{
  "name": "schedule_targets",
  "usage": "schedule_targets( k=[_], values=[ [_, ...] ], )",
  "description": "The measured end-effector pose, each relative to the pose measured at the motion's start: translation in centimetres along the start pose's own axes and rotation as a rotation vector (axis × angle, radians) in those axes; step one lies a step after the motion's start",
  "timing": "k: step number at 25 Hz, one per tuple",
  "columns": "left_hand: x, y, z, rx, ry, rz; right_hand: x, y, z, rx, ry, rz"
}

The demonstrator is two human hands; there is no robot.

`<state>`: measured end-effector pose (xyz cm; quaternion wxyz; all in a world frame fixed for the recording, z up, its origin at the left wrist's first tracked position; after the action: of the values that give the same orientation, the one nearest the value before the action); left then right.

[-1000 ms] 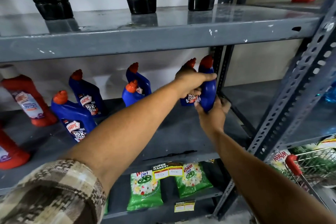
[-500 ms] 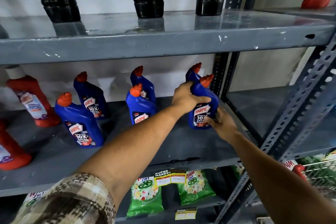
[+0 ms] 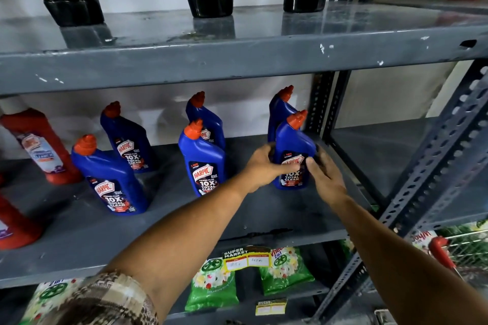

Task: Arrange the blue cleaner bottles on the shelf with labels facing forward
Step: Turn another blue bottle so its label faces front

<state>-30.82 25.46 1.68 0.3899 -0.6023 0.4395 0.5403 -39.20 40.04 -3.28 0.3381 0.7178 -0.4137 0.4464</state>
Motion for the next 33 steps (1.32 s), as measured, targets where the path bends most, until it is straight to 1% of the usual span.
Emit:
schedule_targets(
  k=[3, 6, 11, 12, 13, 14, 15, 16, 17, 18, 19, 20, 21, 23, 24, 26, 27, 29, 31, 33],
  values=[
    [3.3, -0.7, -0.6, -0.039, 0.077, -0.019, -0.4, -0.6, 0.7, -0.035, 0.036, 0.036],
    [4.8, -1.8, -0.5, -0.064, 0.072, -0.014, -0.8, -2.3, 0.7, -0.074, 0.033, -0.013],
    [4.8, -3.4, 0.3, -0.053, 0.116, -0.010, -0.7, -3.8, 0.8, -0.028, 0.059, -0.012],
    [4.7, -3.7, 0.3, -0.060, 0.141, -0.010, -0.4, -4.2, 0.7, -0.058, 0.013, -0.003],
    [4.6, -4.2, 0.1, -0.073, 0.154, -0.012, -0.1, -4.8, 0.2, -0.136, -0.053, 0.009],
    [4.7, -5.0, -0.3, -0.106, 0.129, 0.000, 0.3, -5.9, -0.7, -0.259, -0.118, 0.018],
    [4.7, -6.1, -1.2, -0.179, 0.068, 0.041, 0.9, -7.3, -1.2, -0.368, -0.151, 0.007],
    [4.9, -7.6, -2.8, -0.292, -0.002, 0.111, 1.9, -8.8, -0.9, -0.402, -0.164, -0.044],
    [5.1, -9.6, -5.0, -0.438, -0.050, 0.192, 3.0, -9.9, 0.6, -0.340, -0.186, -0.109],
    [5.5, -11.6, -7.5, -0.597, -0.071, 0.264, 4.1, -10.7, 2.7, -0.226, -0.221, -0.186],
    [5.8, -13.1, -10.0, -0.733, -0.073, 0.303, 5.2, -10.9, 5.3, -0.088, -0.244, -0.252],
    [6.4, -13.7, -12.5, -0.817, -0.067, 0.291, 6.0, -10.6, 8.0, 0.046, -0.248, -0.279],
    [6.8, -13.4, -14.5, -0.833, -0.064, 0.240, 6.9, -9.9, 10.6, 0.163, -0.234, -0.281],
    [7.4, -11.4, -16.6, -0.753, -0.149, 0.056, 7.4, -7.3, 14.7, 0.328, -0.213, -0.174],
    [7.7, -10.5, -17.0, -0.711, -0.188, -0.026, 7.6, -6.1, 16.2, 0.359, -0.216, -0.127],
    [8.0, -9.7, -16.9, -0.638, -0.218, -0.096, 8.2, -4.3, 18.3, 0.366, -0.219, -0.117],
    [8.0, -9.8, -16.8, -0.616, -0.189, -0.096, 8.3, -4.2, 18.8, 0.348, -0.225, -0.131],
    [8.3, -10.8, -16.8, -0.625, -0.137, -0.075, 8.2, -5.0, 18.5, 0.262, -0.251, -0.153],
    [8.6, -11.7, -16.6, -0.622, -0.149, -0.043, 7.7, -6.3, 17.6, 0.173, -0.237, -0.184],
    [9.2, -12.2, -16.2, -0.600, -0.174, -0.018, 7.0, -7.2, 17.4, 0.165, -0.176, -0.208]
  ],
)
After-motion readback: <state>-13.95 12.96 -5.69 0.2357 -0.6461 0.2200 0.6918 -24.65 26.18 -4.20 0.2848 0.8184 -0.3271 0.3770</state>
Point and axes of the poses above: each hand's wrist, its own y-axis towards the middle knuckle, its own z-axis out of the palm, x = y × z, the point moved 8 cm from there along y, towards the middle knuckle, and after that the axes turned 9 degrees about -y, right-handed, at the moved point
